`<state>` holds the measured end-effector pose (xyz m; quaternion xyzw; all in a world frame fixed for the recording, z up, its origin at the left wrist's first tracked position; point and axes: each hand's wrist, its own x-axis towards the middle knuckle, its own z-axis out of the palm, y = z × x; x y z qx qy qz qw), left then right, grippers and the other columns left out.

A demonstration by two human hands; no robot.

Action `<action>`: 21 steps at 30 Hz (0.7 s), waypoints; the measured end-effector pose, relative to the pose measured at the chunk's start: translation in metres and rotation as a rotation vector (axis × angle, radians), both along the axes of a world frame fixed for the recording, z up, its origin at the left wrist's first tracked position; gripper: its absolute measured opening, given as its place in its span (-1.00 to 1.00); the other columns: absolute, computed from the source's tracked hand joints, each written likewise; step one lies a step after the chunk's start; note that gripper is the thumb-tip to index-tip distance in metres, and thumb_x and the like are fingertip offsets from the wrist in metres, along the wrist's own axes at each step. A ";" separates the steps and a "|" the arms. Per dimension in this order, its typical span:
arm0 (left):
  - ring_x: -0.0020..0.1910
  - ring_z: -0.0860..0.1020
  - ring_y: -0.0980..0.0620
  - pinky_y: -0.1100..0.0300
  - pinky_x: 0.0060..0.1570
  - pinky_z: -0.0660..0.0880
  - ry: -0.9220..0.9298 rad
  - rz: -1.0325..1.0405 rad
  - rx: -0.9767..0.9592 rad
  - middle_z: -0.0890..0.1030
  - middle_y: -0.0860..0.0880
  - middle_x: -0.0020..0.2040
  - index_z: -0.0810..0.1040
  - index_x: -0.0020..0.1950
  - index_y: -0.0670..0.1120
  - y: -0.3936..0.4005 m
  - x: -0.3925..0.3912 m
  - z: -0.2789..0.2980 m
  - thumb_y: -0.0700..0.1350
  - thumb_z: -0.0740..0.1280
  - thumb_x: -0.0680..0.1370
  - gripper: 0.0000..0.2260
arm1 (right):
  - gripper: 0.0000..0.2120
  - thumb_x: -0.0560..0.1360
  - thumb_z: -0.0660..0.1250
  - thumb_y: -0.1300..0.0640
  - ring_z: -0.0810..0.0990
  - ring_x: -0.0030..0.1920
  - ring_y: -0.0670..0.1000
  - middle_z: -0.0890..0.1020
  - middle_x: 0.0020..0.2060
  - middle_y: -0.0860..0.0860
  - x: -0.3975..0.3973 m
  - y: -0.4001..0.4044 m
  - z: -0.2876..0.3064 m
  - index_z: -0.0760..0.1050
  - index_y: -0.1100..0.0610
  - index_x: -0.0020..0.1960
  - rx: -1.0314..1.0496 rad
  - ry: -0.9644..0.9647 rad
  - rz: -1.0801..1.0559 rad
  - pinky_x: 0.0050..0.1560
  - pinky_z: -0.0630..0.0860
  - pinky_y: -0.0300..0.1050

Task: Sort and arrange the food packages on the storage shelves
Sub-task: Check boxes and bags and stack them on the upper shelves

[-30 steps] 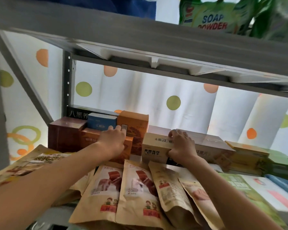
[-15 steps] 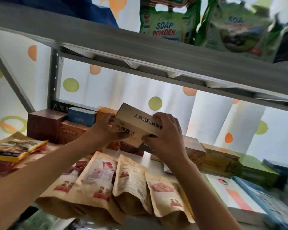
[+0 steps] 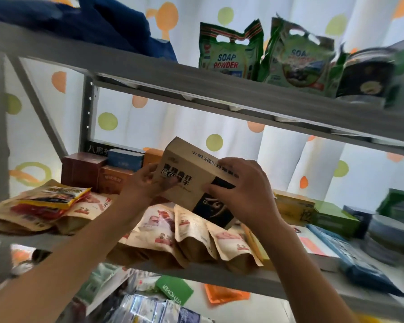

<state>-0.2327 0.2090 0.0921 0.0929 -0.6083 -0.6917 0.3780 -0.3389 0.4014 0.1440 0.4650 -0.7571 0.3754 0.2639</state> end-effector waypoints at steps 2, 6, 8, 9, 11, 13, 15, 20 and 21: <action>0.02 0.69 -0.08 -0.07 -0.03 0.65 0.023 -0.025 0.017 0.71 -0.03 0.06 0.60 0.20 -0.04 0.005 0.019 -0.002 0.00 0.57 0.19 -0.41 | -0.58 0.41 0.54 -0.14 0.47 0.09 -0.10 0.56 0.07 -0.25 0.019 0.006 0.000 0.59 -0.05 0.20 -0.030 -0.019 -0.007 0.11 0.49 -0.10; -0.04 0.71 -0.04 0.11 -0.21 0.65 0.096 -0.065 0.093 0.73 -0.04 0.00 0.61 0.13 -0.07 0.011 0.073 -0.011 -0.09 0.49 0.32 -0.62 | -0.68 0.45 0.50 -0.11 0.55 0.13 -0.05 0.53 0.02 -0.28 0.070 0.016 -0.012 0.59 -0.05 0.16 -0.153 -0.082 0.022 0.13 0.58 -0.01; -0.05 0.71 -0.03 0.12 -0.24 0.65 0.114 -0.065 0.135 0.73 -0.05 0.00 0.61 0.13 -0.08 0.007 0.101 -0.021 -0.08 0.48 0.32 -0.62 | -0.72 0.47 0.46 -0.16 0.55 0.15 -0.04 0.51 0.03 -0.33 0.095 0.014 -0.019 0.56 -0.12 0.12 -0.182 -0.130 0.064 0.13 0.61 0.06; -0.03 0.71 -0.05 0.10 -0.23 0.66 0.125 -0.063 0.164 0.72 -0.06 0.02 0.61 0.15 -0.09 0.005 0.112 -0.025 -0.07 0.49 0.31 -0.58 | -0.72 0.47 0.42 -0.21 0.55 0.16 -0.06 0.53 0.06 -0.31 0.107 0.012 -0.021 0.55 -0.14 0.12 -0.206 -0.172 0.087 0.12 0.62 0.05; -0.01 0.70 -0.07 0.11 -0.26 0.66 0.149 -0.032 0.212 0.72 -0.07 0.04 0.61 0.17 -0.12 0.003 0.140 -0.035 0.00 0.55 0.24 -0.47 | -0.67 0.47 0.32 -0.27 0.58 0.18 -0.06 0.58 0.15 -0.19 0.131 0.009 -0.028 0.55 -0.12 0.13 -0.277 -0.299 0.136 0.06 0.65 -0.02; -0.04 0.70 -0.04 0.17 -0.31 0.63 0.178 -0.013 0.240 0.72 -0.08 0.05 0.61 0.17 -0.12 0.003 0.162 -0.042 0.07 0.63 0.12 -0.34 | -0.70 0.56 0.26 -0.20 0.63 0.15 -0.03 0.64 0.13 -0.11 0.150 0.006 -0.036 0.58 -0.07 0.17 -0.339 -0.407 0.176 -0.09 0.66 -0.16; -0.09 0.71 -0.02 0.18 -0.33 0.63 0.169 -0.008 0.249 0.72 -0.10 0.05 0.60 0.17 -0.12 0.005 0.188 -0.049 0.02 0.60 0.19 -0.41 | -0.73 0.64 0.23 -0.09 0.67 0.07 -0.04 0.68 0.05 -0.09 0.173 0.003 -0.049 0.59 -0.02 0.22 -0.408 -0.529 0.206 -0.17 0.65 -0.21; -0.02 0.70 -0.03 0.18 -0.19 0.64 0.126 0.056 0.222 0.72 -0.07 0.05 0.59 0.20 -0.11 0.025 0.241 -0.073 -0.05 0.44 0.39 -0.60 | -0.90 0.63 0.29 0.01 0.66 -0.09 -0.28 0.68 -0.11 -0.15 0.225 0.002 -0.086 0.56 -0.06 0.10 -0.605 -0.769 0.239 -0.27 0.56 -0.38; 0.00 0.69 -0.02 0.20 -0.18 0.64 0.133 0.073 0.213 0.72 -0.06 0.04 0.59 0.19 -0.10 0.029 0.249 -0.079 -0.05 0.42 0.42 -0.65 | -0.91 0.62 0.29 0.01 0.66 -0.10 -0.28 0.68 -0.12 -0.16 0.234 0.002 -0.094 0.56 -0.08 0.08 -0.638 -0.808 0.237 -0.27 0.56 -0.39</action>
